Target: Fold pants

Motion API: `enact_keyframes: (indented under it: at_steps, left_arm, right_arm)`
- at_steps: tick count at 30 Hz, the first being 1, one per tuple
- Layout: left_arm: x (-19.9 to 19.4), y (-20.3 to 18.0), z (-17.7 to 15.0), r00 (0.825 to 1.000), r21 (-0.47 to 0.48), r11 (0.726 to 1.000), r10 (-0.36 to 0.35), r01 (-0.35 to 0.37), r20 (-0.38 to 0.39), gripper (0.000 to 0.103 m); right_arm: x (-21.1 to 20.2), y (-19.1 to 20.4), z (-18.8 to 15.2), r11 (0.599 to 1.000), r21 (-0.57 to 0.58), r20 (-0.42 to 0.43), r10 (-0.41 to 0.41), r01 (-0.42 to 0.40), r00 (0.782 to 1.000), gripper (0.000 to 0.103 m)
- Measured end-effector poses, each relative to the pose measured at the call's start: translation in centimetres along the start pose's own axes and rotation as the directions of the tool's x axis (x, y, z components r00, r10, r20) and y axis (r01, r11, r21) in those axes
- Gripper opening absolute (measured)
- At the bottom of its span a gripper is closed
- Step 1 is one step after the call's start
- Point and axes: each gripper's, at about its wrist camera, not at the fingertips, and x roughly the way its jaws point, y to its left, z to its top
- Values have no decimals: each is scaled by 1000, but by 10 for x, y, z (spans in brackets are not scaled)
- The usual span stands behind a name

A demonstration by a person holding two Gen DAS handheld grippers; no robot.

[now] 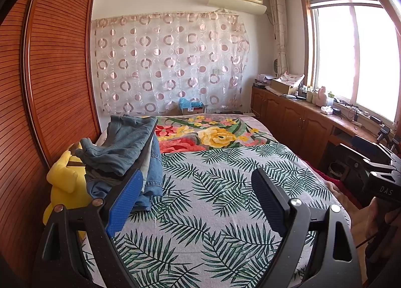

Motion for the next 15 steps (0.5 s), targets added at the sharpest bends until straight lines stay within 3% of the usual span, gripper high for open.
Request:
enact_keyframes:
  at_steps: [15]
  left_arm:
    - [0, -1, 1, 1000, 0, 1000, 1, -1, -1, 89]
  right_arm:
    - [0, 0, -1, 1000, 2, 2, -1, 1, 1000, 97]
